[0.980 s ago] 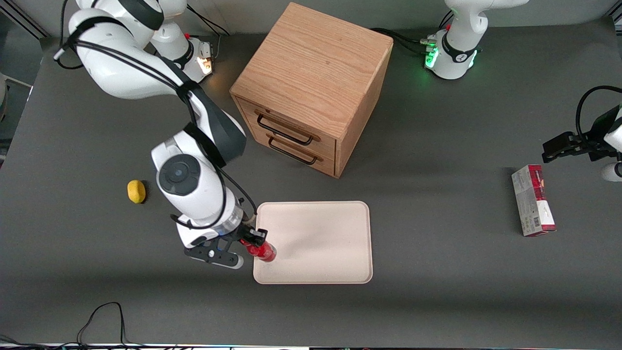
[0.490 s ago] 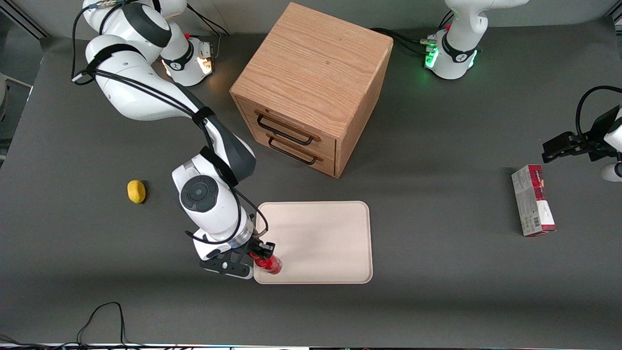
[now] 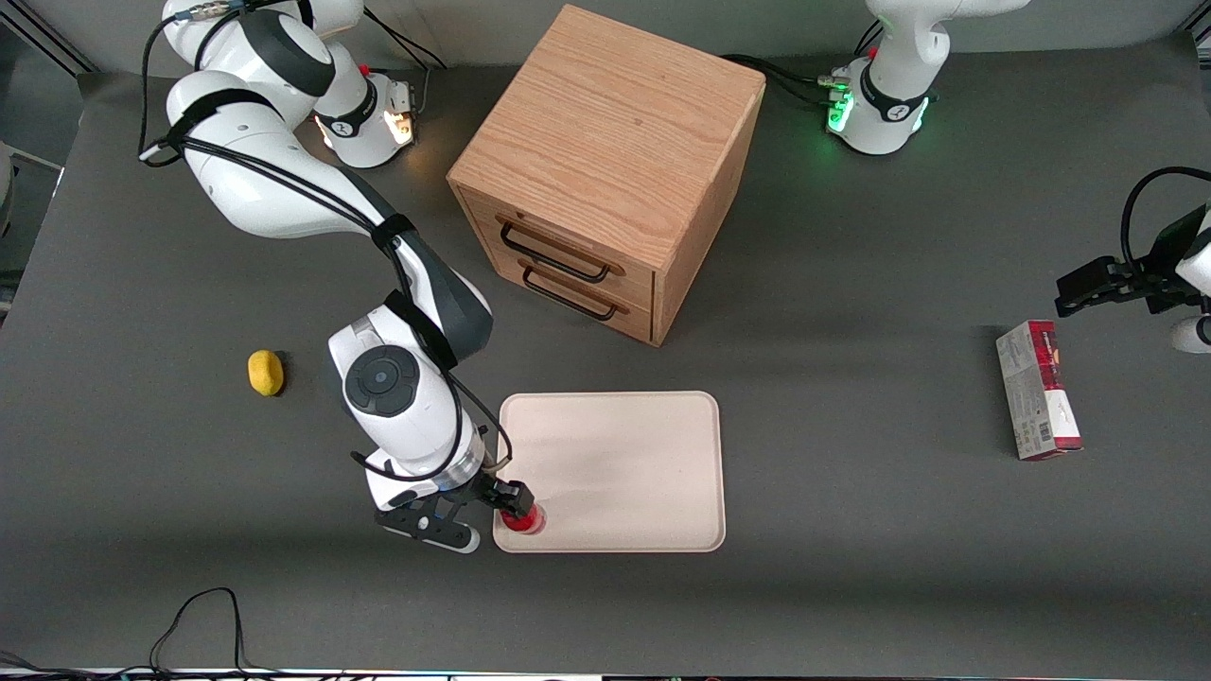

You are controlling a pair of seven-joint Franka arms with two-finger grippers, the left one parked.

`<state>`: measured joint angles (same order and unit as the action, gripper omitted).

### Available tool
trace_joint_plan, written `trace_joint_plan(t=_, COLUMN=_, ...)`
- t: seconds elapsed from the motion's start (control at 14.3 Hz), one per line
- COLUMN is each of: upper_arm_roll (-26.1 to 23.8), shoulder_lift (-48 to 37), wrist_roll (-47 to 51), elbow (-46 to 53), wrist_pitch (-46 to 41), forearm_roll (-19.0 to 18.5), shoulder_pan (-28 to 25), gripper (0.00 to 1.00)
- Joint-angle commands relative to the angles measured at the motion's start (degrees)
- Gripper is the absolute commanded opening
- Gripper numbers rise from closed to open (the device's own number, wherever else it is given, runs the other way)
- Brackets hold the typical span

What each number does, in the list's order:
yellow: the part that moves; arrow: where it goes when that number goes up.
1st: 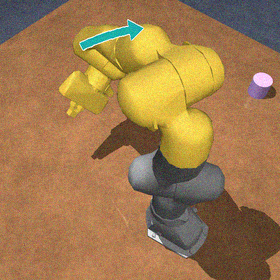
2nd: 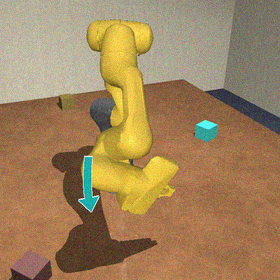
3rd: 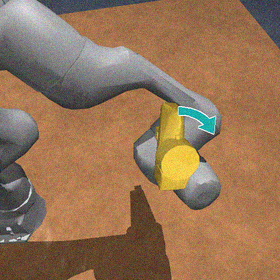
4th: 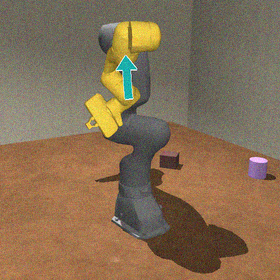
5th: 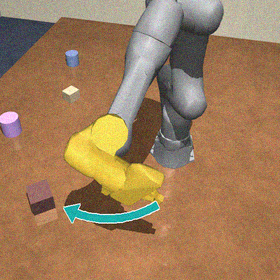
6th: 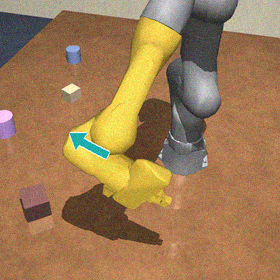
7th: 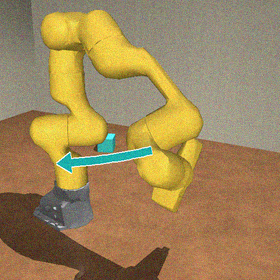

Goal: Place coke bottle on tray

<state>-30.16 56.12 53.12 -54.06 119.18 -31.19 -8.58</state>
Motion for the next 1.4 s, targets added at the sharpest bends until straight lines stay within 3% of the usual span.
trace_joint_plan(t=0.0, upper_arm_roll=1.32, shoulder_lift=-4.51, wrist_roll=1.90, elbow=0.19, wrist_pitch=-3.15, forearm_roll=-0.02, shoulder_pan=-0.04, gripper=1.00)
trace_joint_plan(t=0.07, upper_arm_roll=3.59, shoulder_lift=-7.23, wrist_roll=-0.02, elbow=-1.03, wrist_pitch=-6.39, forearm_roll=3.82, shoulder_pan=-0.04, gripper=1.00)
trace_joint_plan(t=0.28, upper_arm_roll=18.42, shoulder_lift=-22.58, wrist_roll=-17.81, elbow=-14.87, wrist_pitch=-8.53, forearm_roll=24.89, shoulder_pan=-0.12, gripper=1.00)
trace_joint_plan(t=0.42, upper_arm_roll=25.12, shoulder_lift=-32.00, wrist_roll=-29.68, elbow=-24.38, wrist_pitch=-9.14, forearm_roll=31.52, shoulder_pan=0.05, gripper=1.00)
trace_joint_plan(t=0.63, upper_arm_roll=31.63, shoulder_lift=-44.56, wrist_roll=-43.07, elbow=-39.13, wrist_pitch=-11.78, forearm_roll=32.60, shoulder_pan=0.49, gripper=1.00)
trace_joint_plan(t=0.84, upper_arm_roll=34.90, shoulder_lift=-55.57, wrist_roll=-46.34, elbow=-49.10, wrist_pitch=-13.70, forearm_roll=31.99, shoulder_pan=1.54, gripper=1.00)
trace_joint_plan(t=1.05, upper_arm_roll=34.99, shoulder_lift=-59.80, wrist_roll=-48.64, elbow=-50.88, wrist_pitch=-20.37, forearm_roll=31.72, shoulder_pan=2.51, gripper=1.00)
trace_joint_plan(t=1.33, upper_arm_roll=34.99, shoulder_lift=-62.71, wrist_roll=-48.20, elbow=-50.88, wrist_pitch=-21.19, forearm_roll=31.28, shoulder_pan=2.69, gripper=1.00)
